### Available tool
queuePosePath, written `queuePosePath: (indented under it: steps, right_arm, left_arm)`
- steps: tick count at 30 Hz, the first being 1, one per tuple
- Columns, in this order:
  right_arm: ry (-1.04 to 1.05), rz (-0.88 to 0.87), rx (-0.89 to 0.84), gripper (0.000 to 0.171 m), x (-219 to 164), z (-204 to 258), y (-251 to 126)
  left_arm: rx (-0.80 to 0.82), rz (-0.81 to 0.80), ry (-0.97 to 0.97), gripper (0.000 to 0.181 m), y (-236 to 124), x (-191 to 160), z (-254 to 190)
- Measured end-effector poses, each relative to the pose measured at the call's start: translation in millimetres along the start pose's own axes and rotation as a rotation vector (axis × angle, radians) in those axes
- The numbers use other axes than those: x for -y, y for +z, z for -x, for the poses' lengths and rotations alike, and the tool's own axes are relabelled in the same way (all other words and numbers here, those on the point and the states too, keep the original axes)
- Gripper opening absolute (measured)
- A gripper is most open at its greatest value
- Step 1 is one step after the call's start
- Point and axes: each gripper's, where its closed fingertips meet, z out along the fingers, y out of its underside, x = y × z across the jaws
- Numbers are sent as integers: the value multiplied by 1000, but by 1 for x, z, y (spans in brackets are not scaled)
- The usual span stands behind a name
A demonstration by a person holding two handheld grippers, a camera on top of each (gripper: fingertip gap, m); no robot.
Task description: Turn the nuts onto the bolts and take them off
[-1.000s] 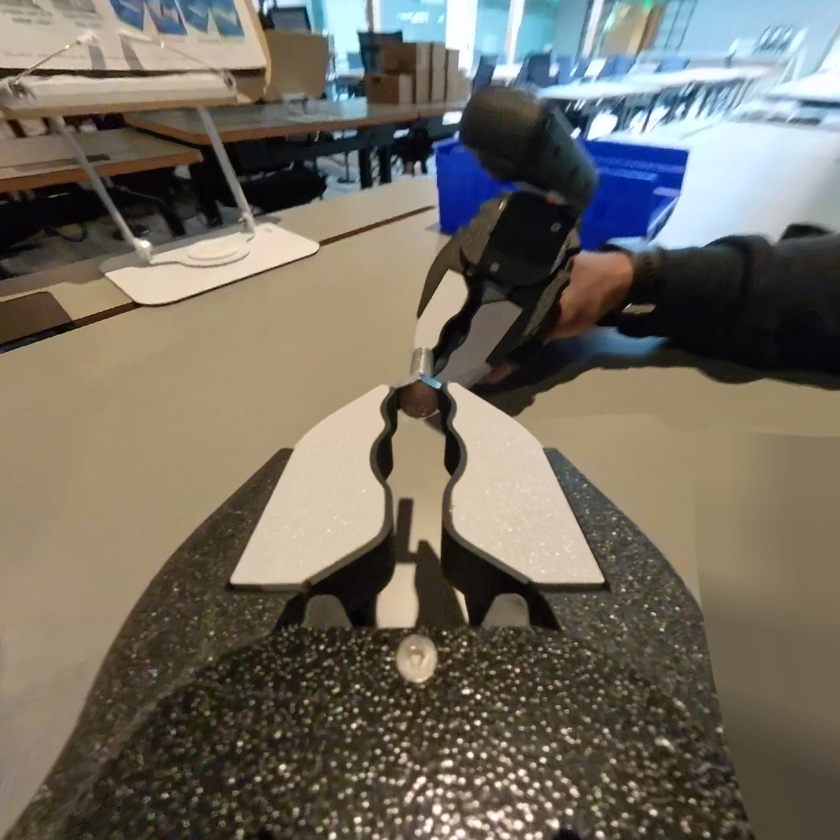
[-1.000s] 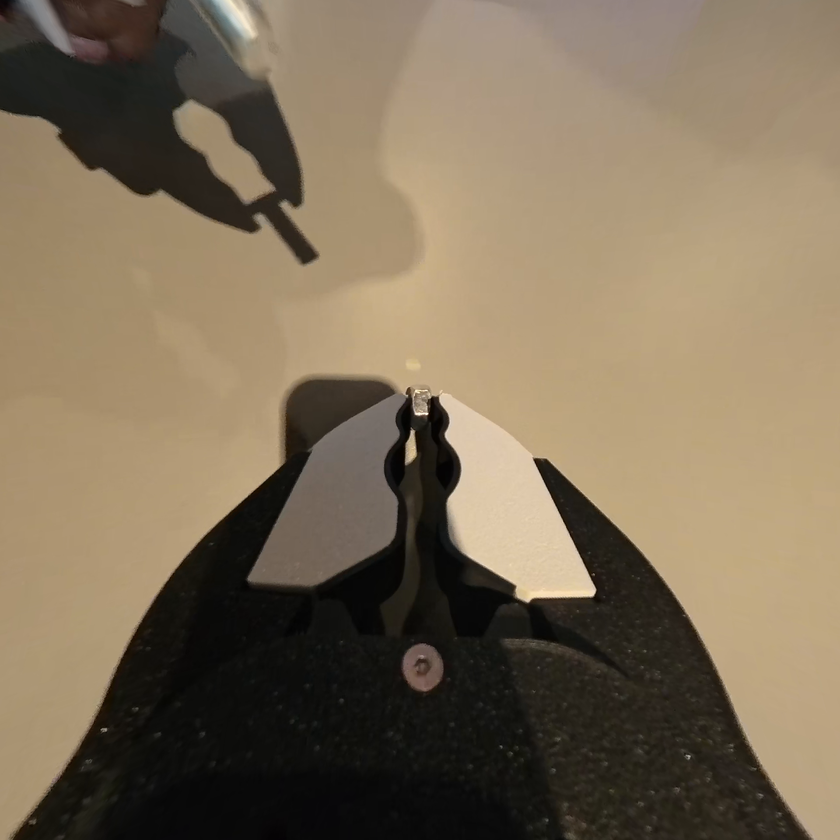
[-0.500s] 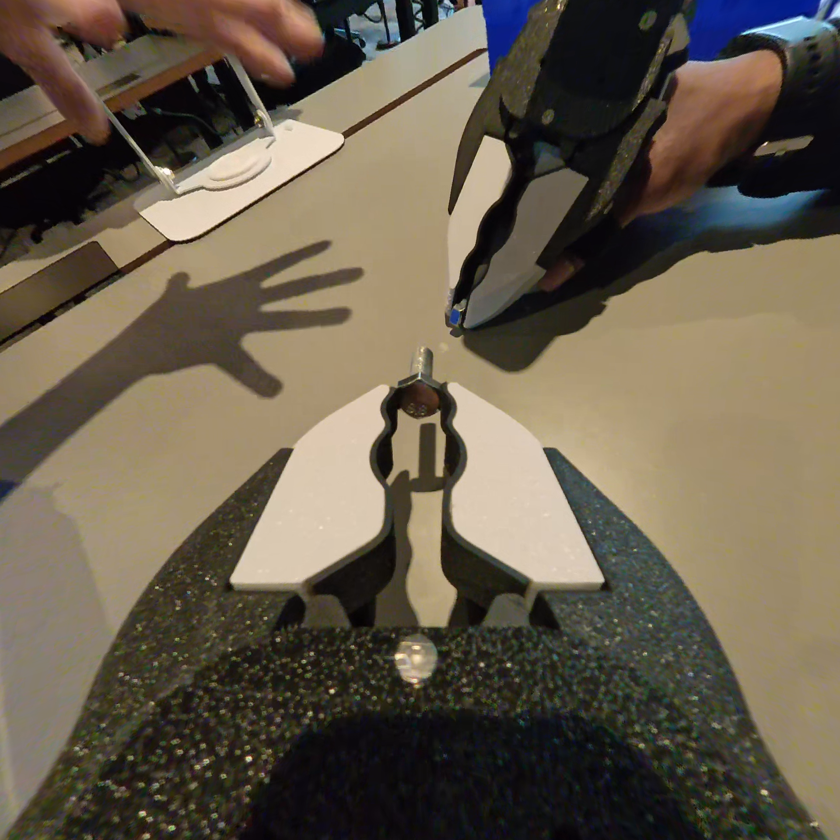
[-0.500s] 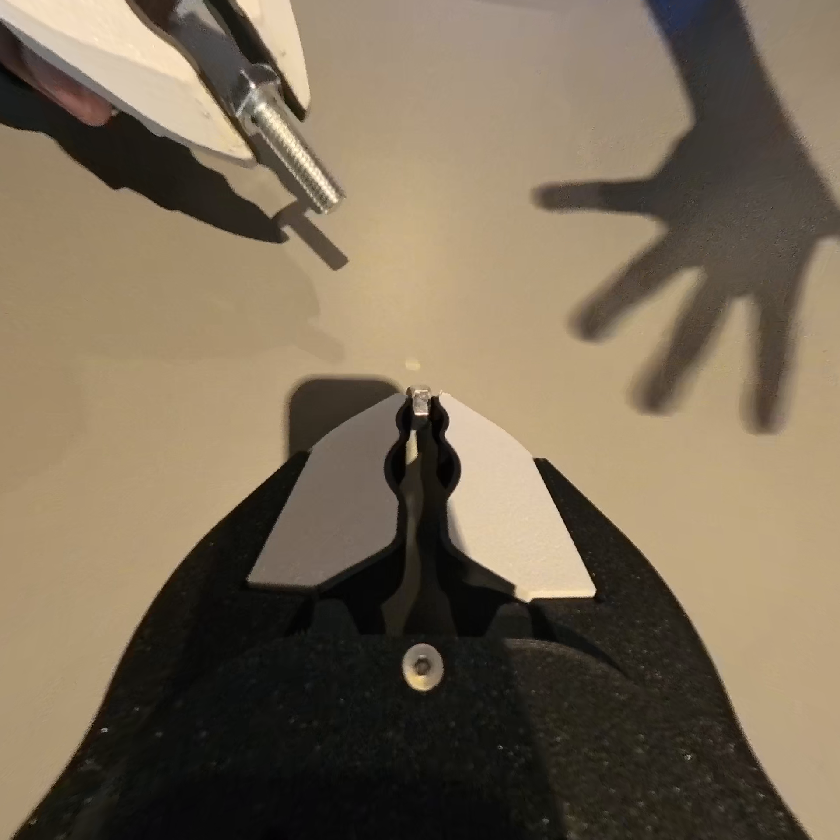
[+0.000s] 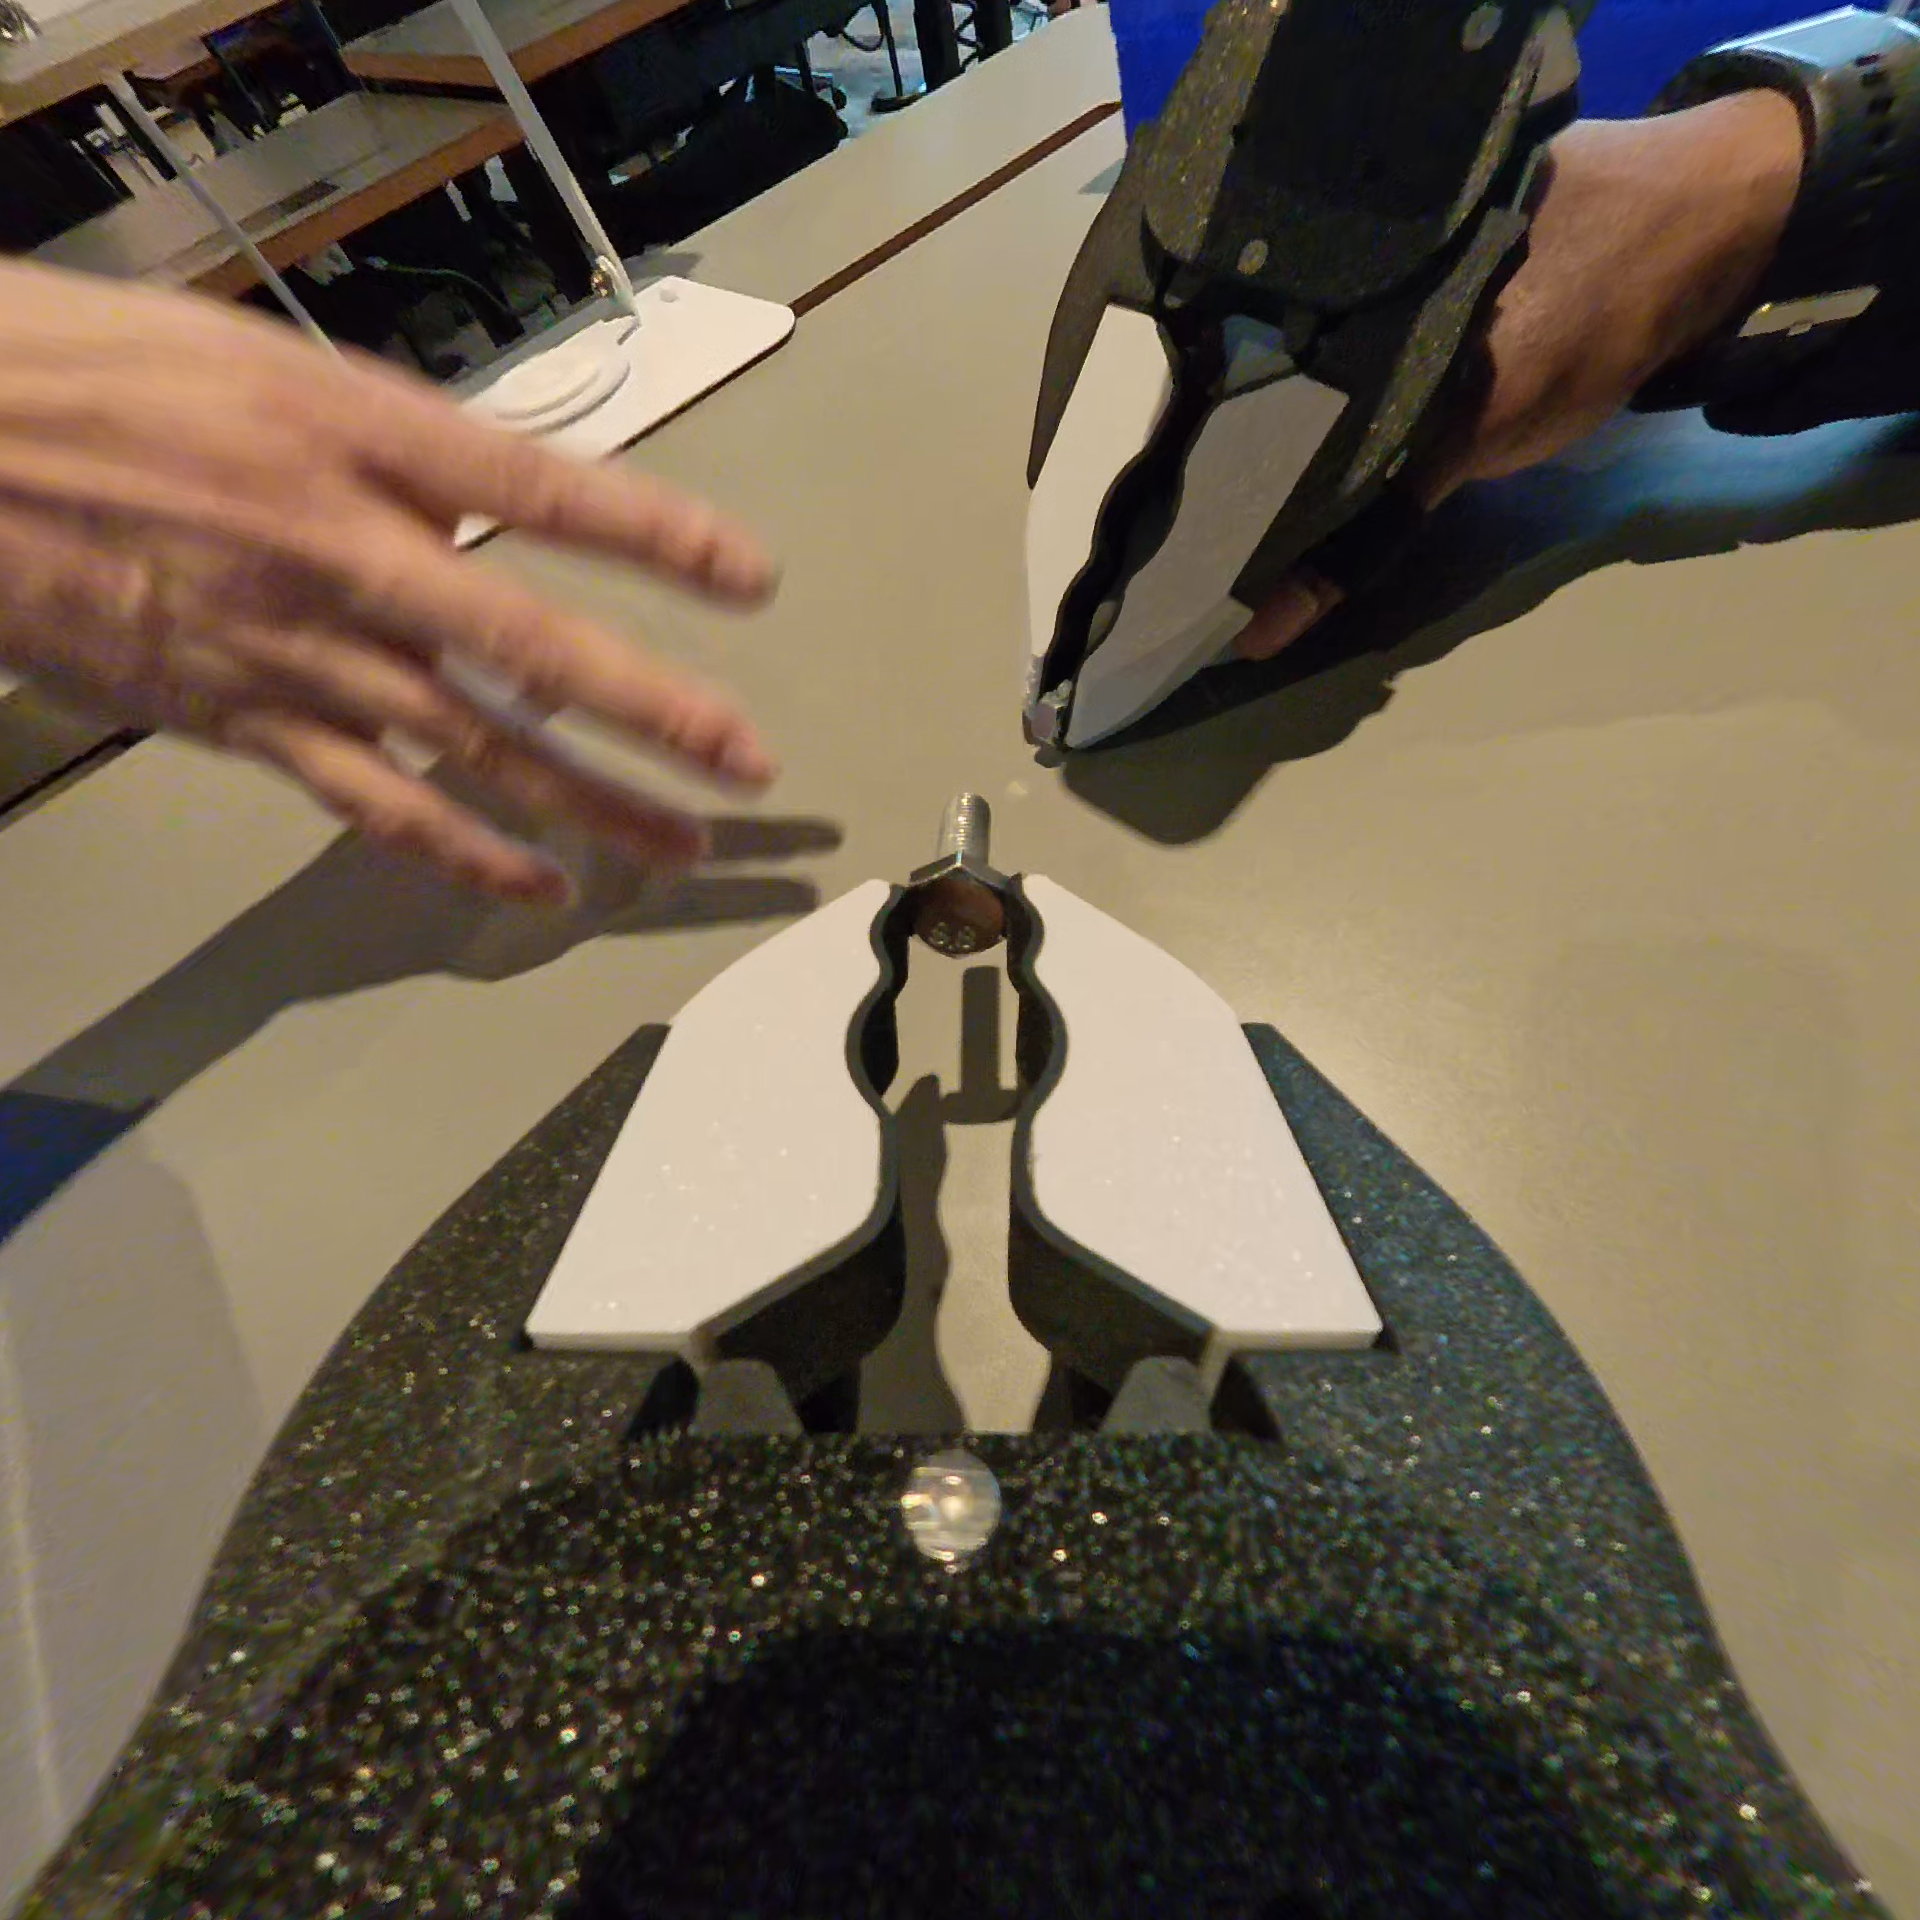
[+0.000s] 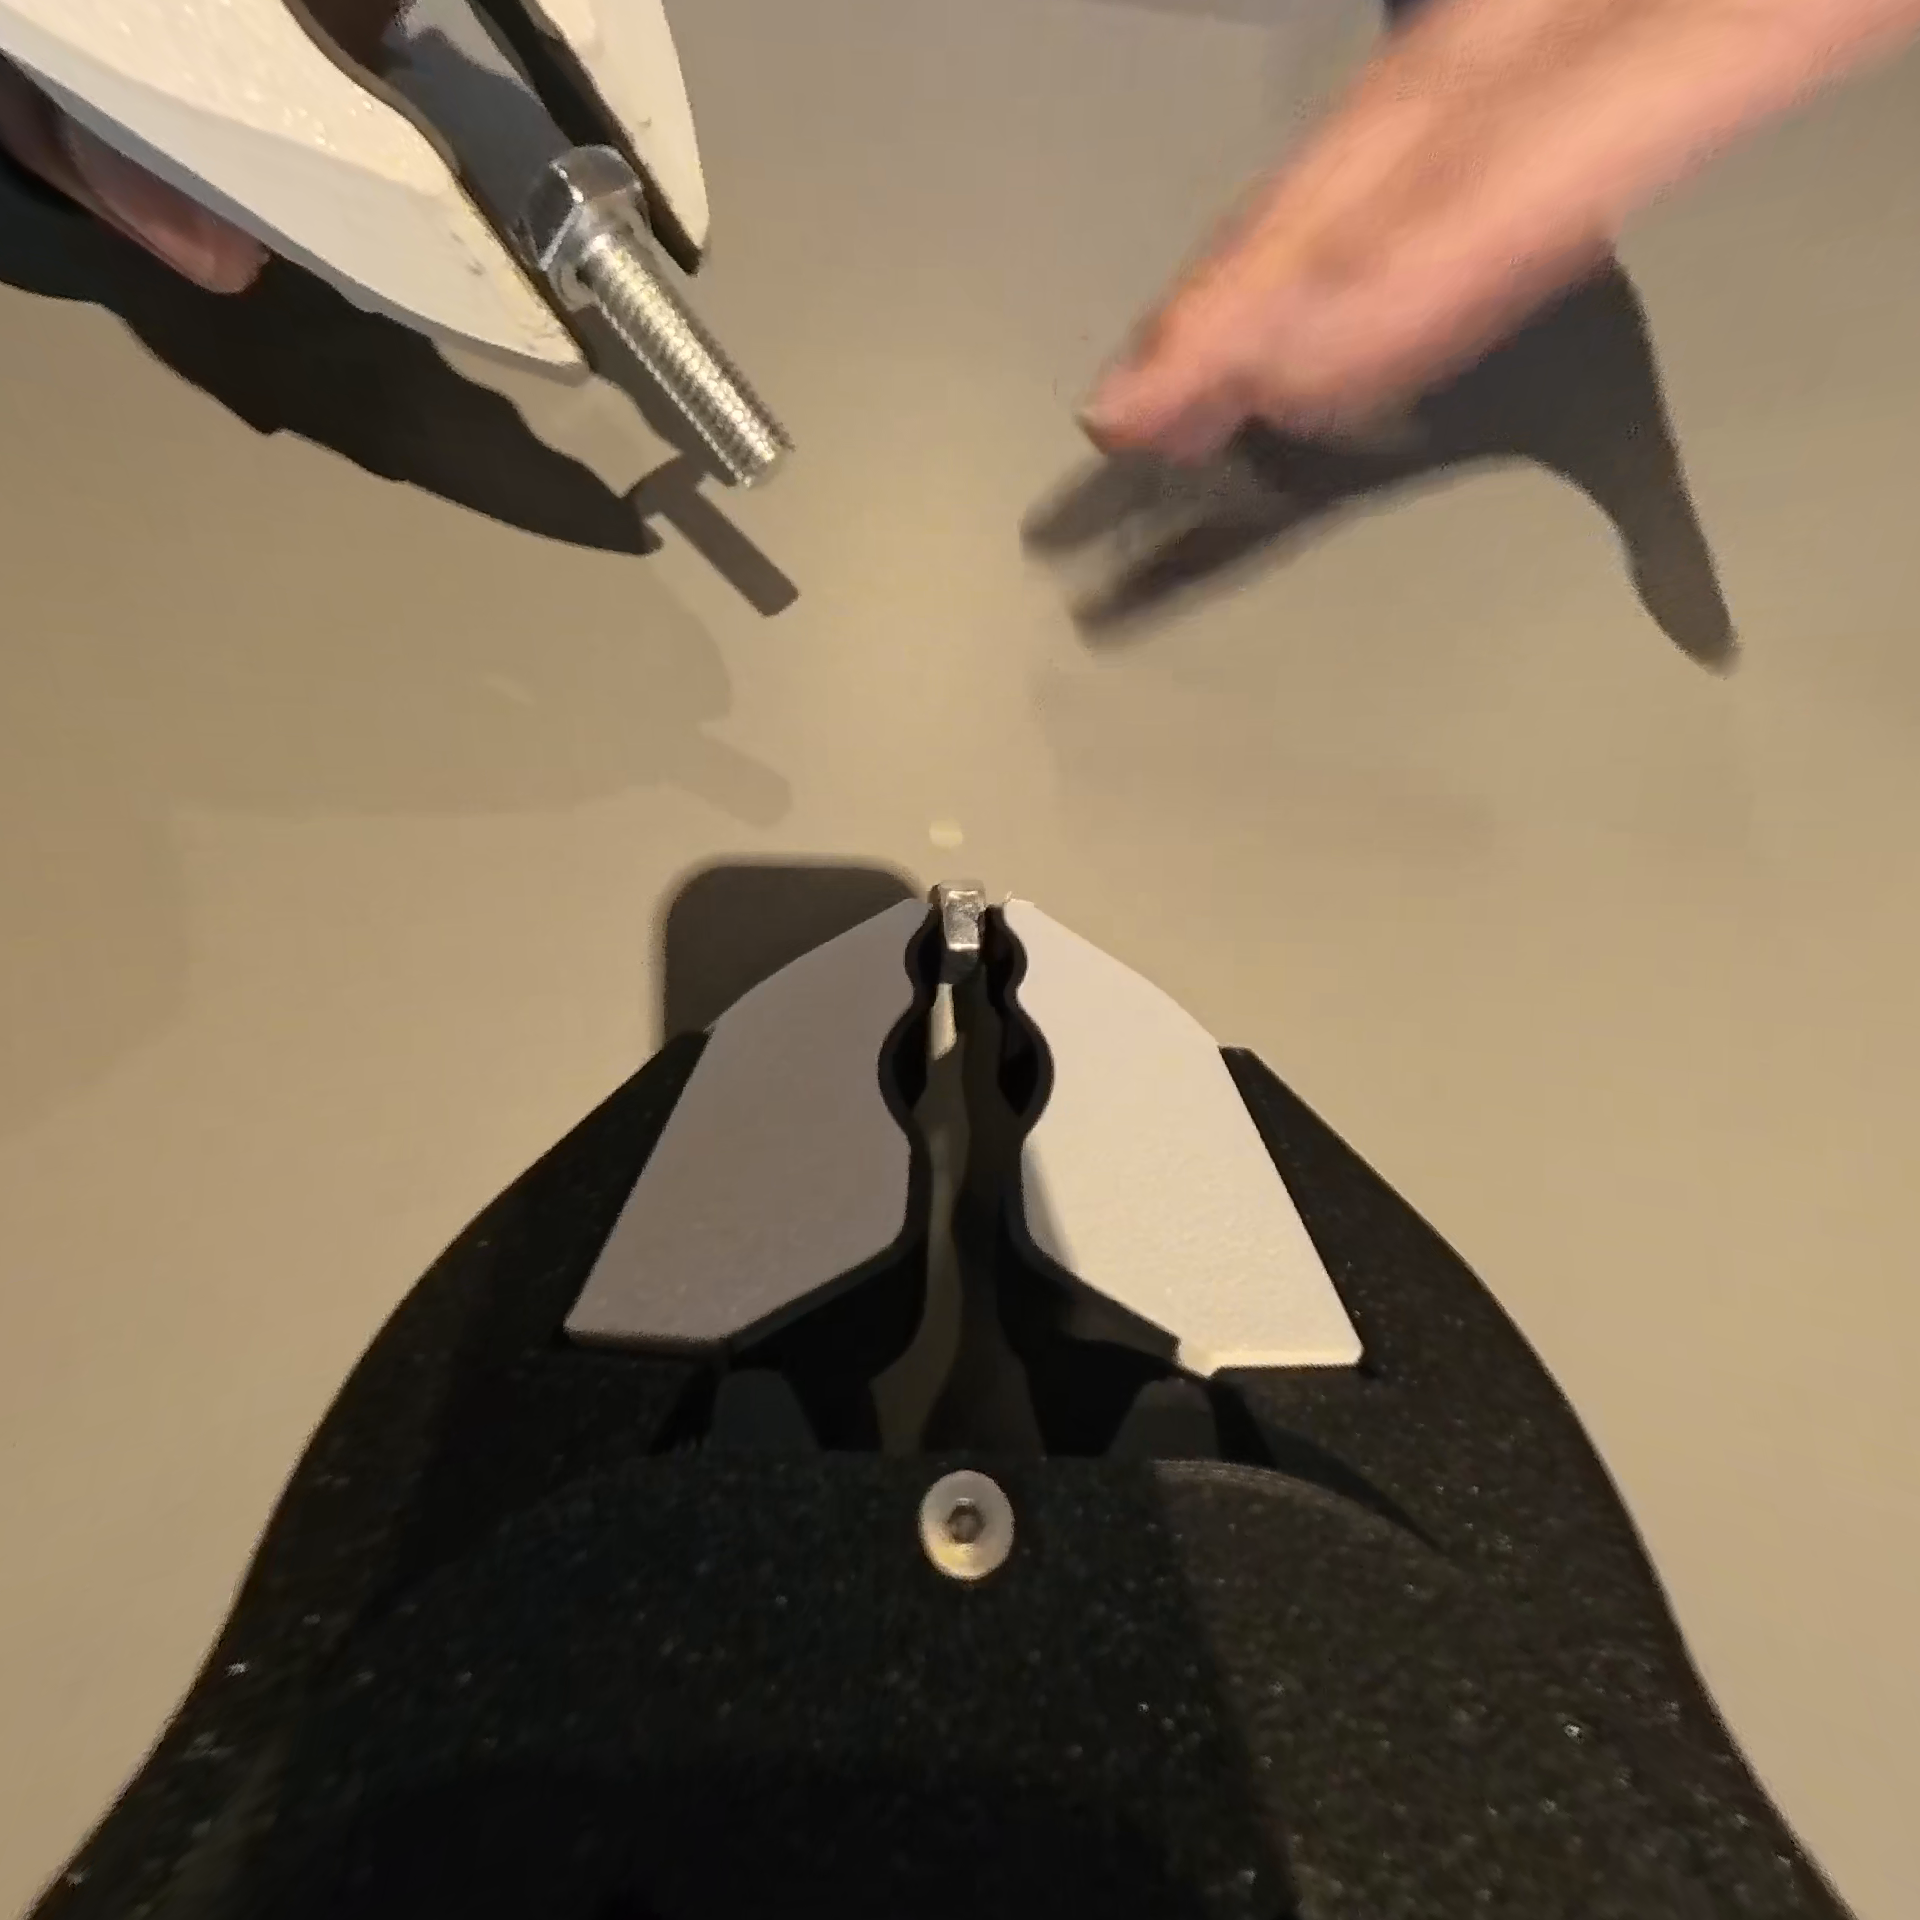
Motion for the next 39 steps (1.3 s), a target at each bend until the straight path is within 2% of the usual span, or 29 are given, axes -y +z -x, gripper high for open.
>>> queuePosePath:
  steps: [21, 39]
  right_arm:
    - [-4, -1, 15, 8, 1, 2, 0]
    - [-9, -3, -19, 8, 1, 1, -1]
  left_arm:
    - [5, -48, -12, 17, -5, 6, 3]
    - [7, -97, 48, 17, 7, 36, 4]
